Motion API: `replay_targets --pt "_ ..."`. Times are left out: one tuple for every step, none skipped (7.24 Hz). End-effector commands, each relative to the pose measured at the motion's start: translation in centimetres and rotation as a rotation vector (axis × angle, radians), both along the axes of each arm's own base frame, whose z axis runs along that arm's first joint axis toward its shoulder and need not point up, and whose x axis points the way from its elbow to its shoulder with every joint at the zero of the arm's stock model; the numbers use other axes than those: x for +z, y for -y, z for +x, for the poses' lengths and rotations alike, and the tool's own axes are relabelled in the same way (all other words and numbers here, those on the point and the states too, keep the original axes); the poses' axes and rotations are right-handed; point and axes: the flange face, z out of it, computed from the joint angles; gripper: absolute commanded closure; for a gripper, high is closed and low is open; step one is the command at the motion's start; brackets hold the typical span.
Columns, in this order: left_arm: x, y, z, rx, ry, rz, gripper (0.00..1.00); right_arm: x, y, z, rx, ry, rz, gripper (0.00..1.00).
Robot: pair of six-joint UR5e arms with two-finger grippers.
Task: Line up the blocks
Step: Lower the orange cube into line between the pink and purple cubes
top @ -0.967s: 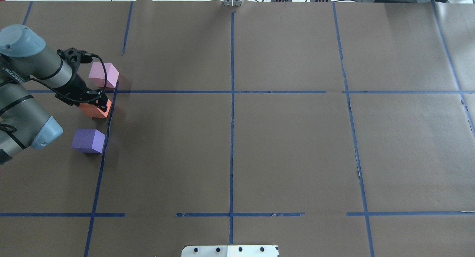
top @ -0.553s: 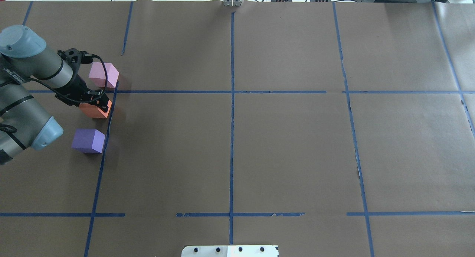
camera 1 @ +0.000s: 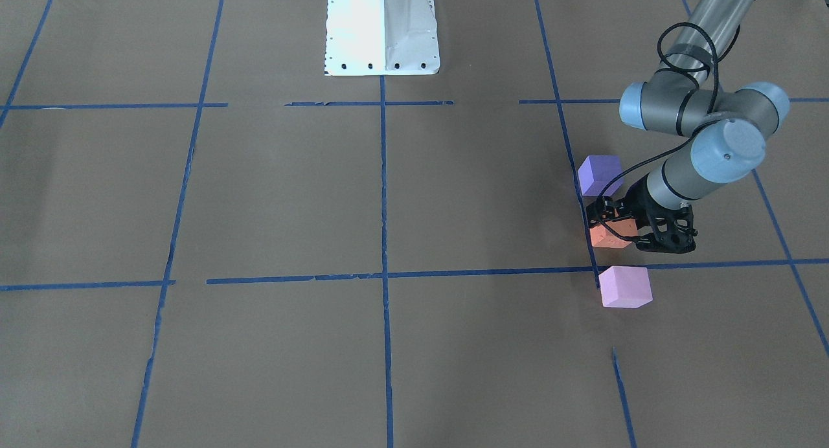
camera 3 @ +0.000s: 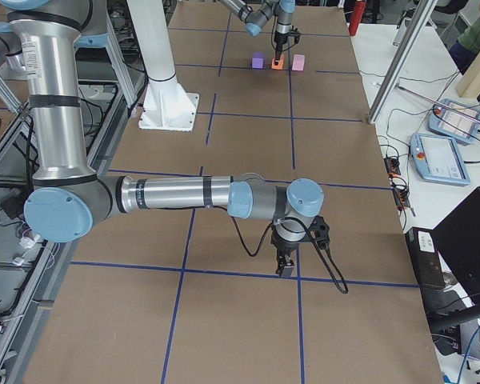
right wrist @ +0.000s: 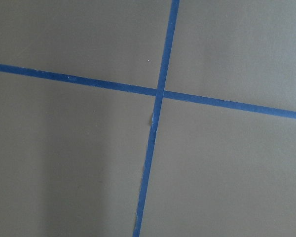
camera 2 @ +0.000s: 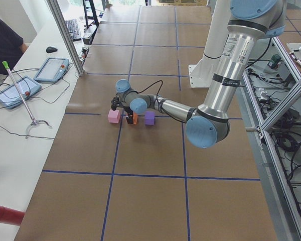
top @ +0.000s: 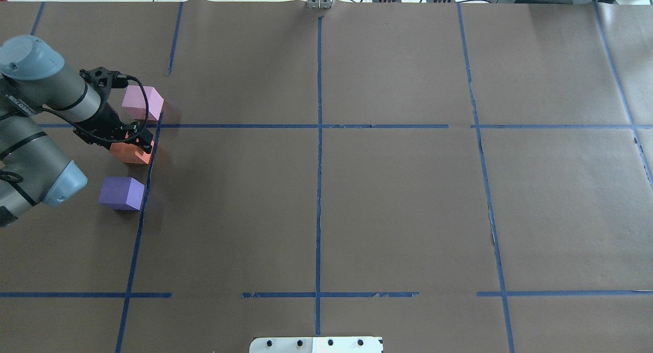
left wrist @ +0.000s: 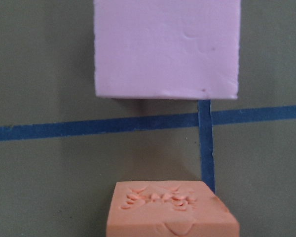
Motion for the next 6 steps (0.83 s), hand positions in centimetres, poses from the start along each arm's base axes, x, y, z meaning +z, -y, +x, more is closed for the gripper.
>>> replay_targets --pt "-0.9 -0.2 -0.2 -0.003 -0.009 0.006 0.00 0.0 0.0 0.0 0.000 0.000 0.000 0.00" --pt "-1.6 -0.3 -0.7 -0.008 -0.016 0.016 0.00 0.0 0.0 0.0 0.000 0.000 0.000 0.00" --pt "-2.2 -0.5 -1.2 -0.019 -0.024 0.016 0.00 0.0 0.0 0.0 0.000 0.000 0.000 0.00" --pt "-2.4 -0.4 -1.6 -0.025 -0.024 0.017 0.00 0.0 0.0 0.0 0.000 0.000 0.000 0.00" --pt "-2.4 -0.1 -2.3 -0.038 -0.020 0.014 0.00 0.0 0.0 0.0 0.000 0.000 0.000 0.00" --pt "-2.9 0.7 -3.8 -0.062 -0.012 0.009 0.00 0.0 0.0 0.0 0.000 0.000 0.000 0.00"
